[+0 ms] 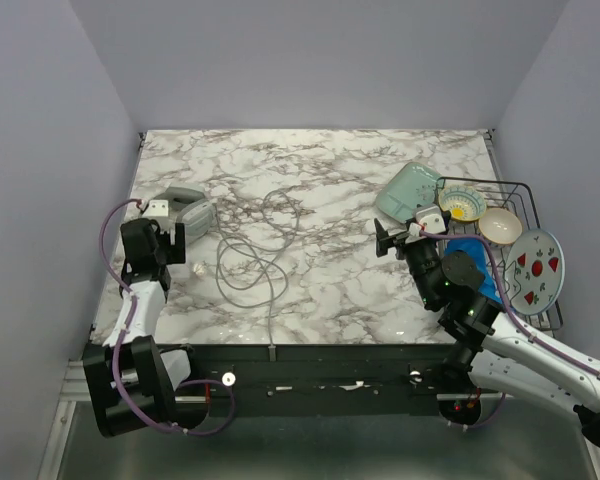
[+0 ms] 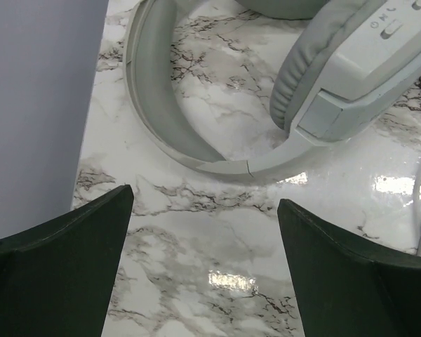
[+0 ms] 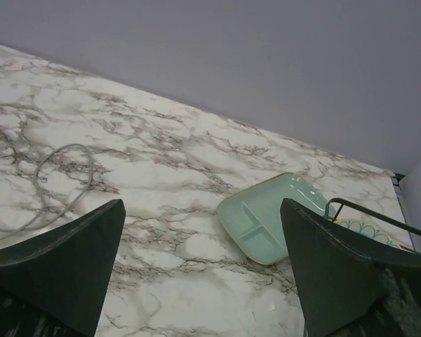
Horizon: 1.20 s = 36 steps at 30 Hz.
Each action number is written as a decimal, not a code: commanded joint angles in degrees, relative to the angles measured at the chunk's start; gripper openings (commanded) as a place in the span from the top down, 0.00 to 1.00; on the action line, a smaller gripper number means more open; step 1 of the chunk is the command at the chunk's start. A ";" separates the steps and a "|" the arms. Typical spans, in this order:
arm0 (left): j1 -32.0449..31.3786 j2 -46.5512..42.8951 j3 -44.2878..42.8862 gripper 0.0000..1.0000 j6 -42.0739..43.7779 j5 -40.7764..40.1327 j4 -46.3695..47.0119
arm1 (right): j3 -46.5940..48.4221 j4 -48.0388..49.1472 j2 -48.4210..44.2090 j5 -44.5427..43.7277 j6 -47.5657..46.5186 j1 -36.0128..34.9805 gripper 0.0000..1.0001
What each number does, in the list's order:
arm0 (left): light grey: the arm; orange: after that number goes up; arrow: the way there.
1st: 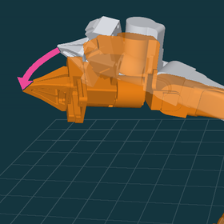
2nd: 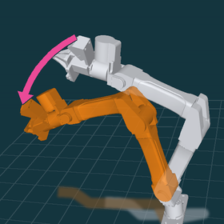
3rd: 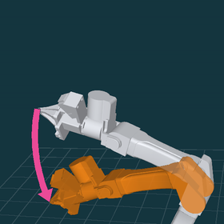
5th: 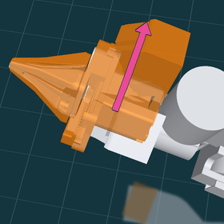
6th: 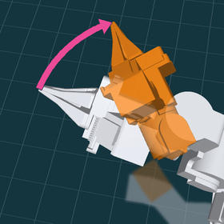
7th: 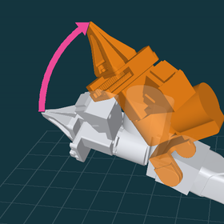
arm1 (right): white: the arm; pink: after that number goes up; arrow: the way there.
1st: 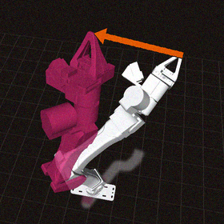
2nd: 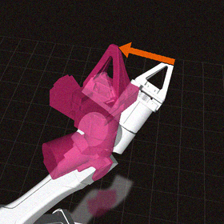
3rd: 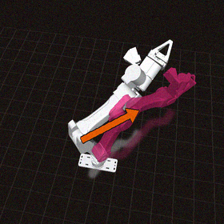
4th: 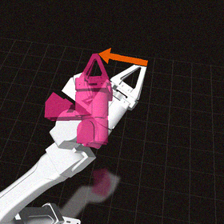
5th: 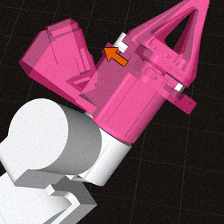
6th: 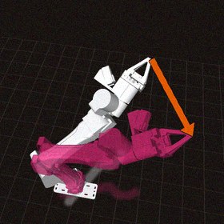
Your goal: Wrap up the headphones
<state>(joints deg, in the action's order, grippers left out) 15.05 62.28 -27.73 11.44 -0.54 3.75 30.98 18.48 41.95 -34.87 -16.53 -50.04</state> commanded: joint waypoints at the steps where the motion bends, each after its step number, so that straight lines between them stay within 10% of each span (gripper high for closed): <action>1: 0.77 0.12 -4.79 0.01 -1.79 -7.88 -1.71 | -0.84 2.09 -0.29 -0.81 0.19 -0.06 0.00; 27: 9.39 35.17 -30.72 0.21 -9.07 -0.33 -19.66 | -0.13 0.24 0.58 2.44 0.10 -0.14 0.00; 32: 8.86 40.02 -33.97 0.37 -8.63 -1.92 -19.66 | -0.22 0.15 0.06 2.79 0.10 -0.06 0.00; 36: 7.81 40.47 -33.98 0.70 -8.02 -0.18 -19.74 | -0.31 0.15 0.06 3.49 0.10 -0.06 0.00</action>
<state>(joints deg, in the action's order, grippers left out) 23.75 101.86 -61.12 2.37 0.40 -14.92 30.98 18.35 42.44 -32.80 -16.53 -50.04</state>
